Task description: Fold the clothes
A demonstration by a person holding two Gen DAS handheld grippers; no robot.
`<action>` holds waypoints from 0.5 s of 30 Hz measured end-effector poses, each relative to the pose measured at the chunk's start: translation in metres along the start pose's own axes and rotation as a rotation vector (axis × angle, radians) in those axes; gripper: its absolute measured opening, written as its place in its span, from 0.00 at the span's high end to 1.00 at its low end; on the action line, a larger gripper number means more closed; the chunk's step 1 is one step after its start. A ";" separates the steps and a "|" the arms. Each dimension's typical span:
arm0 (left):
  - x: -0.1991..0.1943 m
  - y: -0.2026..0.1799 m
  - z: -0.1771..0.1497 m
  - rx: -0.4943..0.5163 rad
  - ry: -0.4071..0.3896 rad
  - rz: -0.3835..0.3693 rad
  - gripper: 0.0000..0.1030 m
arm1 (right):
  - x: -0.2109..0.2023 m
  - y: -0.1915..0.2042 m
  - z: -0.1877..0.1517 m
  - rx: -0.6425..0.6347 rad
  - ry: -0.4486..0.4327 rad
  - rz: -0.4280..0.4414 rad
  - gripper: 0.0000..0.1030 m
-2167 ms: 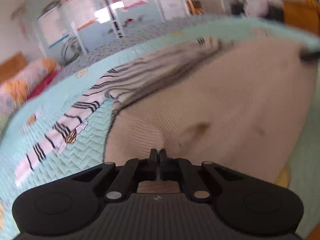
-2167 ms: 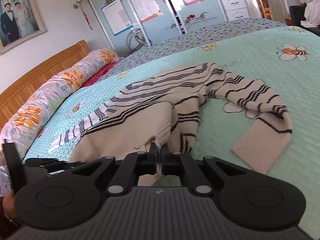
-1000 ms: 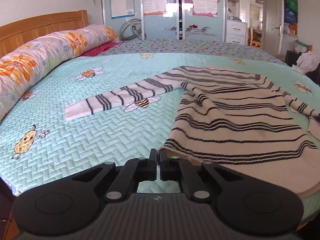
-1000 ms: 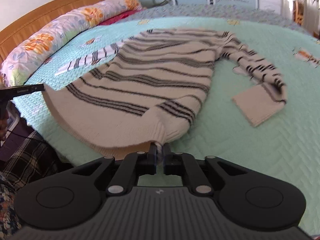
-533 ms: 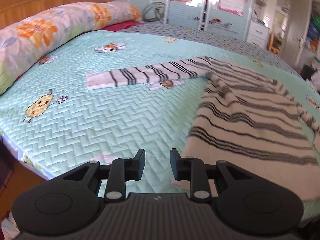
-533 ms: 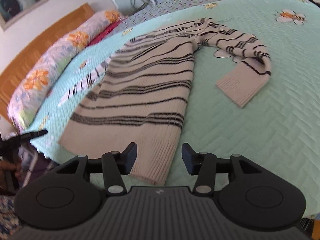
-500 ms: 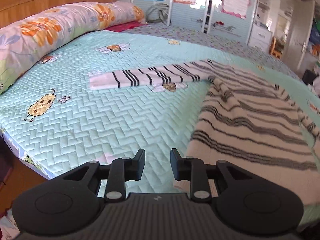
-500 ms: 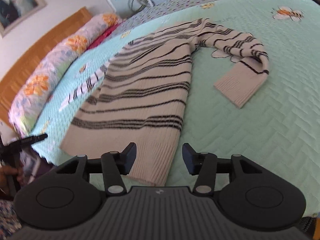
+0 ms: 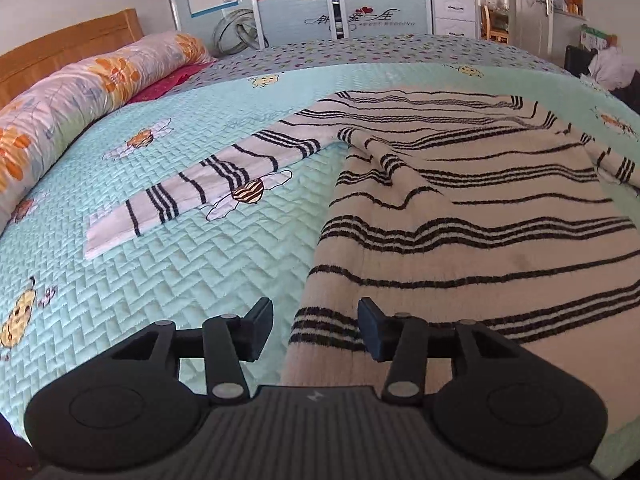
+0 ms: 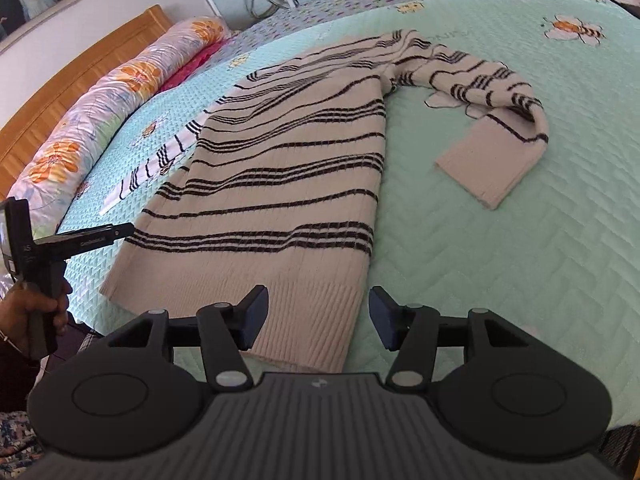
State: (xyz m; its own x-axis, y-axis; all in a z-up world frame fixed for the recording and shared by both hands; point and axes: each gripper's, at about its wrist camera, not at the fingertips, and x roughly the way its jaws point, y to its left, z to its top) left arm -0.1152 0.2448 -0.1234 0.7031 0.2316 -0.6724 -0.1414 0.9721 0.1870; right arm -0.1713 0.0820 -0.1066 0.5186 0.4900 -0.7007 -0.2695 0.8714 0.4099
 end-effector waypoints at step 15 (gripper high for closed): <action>0.009 0.060 -0.020 -0.313 0.052 -0.148 0.93 | 0.002 0.014 -0.005 0.012 0.011 -0.031 0.42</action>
State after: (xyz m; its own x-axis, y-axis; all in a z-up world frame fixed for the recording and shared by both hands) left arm -0.1316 0.3060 -0.1321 0.6963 0.0813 -0.7131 -0.2537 0.9573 -0.1386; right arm -0.1786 0.0954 -0.1048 0.5175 0.4630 -0.7196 -0.2435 0.8859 0.3949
